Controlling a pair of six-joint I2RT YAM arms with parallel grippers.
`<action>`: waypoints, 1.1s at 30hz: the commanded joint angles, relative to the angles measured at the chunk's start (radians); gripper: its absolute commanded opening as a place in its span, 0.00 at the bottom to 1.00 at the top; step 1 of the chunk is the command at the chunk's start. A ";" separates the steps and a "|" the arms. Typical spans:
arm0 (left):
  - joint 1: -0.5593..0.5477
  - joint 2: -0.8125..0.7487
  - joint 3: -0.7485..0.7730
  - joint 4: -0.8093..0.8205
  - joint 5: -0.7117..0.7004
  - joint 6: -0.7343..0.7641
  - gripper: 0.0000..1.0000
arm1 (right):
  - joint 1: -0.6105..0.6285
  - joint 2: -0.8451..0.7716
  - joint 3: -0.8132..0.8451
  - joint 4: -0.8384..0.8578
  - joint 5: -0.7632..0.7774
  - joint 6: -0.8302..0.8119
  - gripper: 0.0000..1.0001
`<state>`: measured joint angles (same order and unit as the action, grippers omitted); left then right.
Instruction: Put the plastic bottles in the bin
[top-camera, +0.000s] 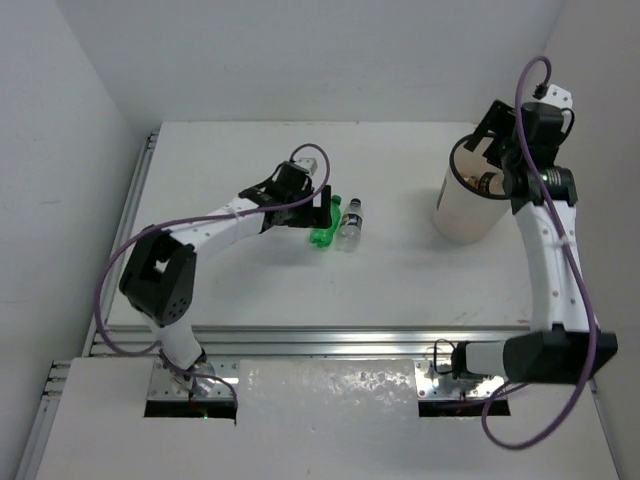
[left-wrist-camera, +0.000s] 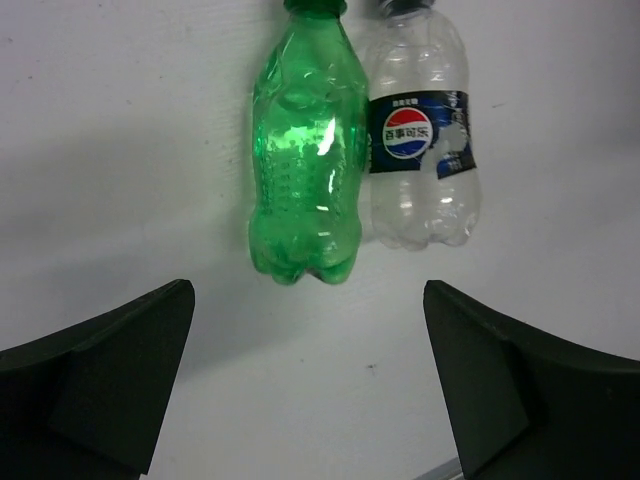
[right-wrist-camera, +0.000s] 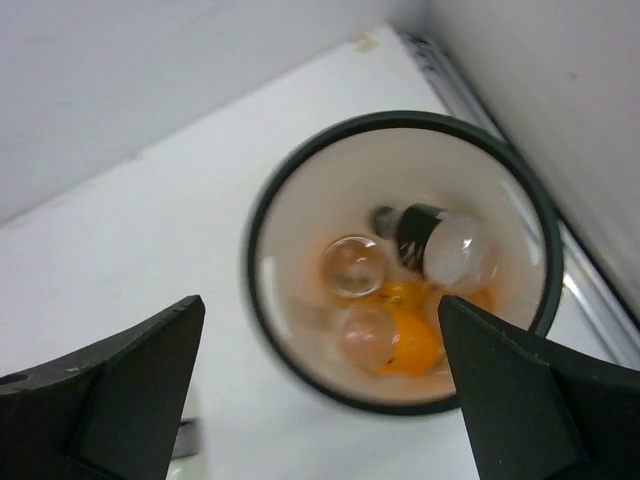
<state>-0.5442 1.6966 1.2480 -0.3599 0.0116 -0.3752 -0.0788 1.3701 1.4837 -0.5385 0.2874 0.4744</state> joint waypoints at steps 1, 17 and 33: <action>-0.010 0.095 0.088 0.006 -0.007 0.039 0.95 | 0.027 -0.140 -0.051 0.060 -0.187 0.052 0.99; 0.056 0.197 0.041 -0.025 -0.268 -0.119 0.00 | 0.306 -0.160 -0.204 0.208 -0.649 0.003 0.99; -0.003 -0.587 -0.473 0.789 0.554 -0.229 0.00 | 0.499 -0.072 -0.442 0.825 -1.033 0.246 0.99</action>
<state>-0.5488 1.1122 0.7654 0.2863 0.4171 -0.5373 0.4015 1.2877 0.9916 0.1528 -0.7219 0.6922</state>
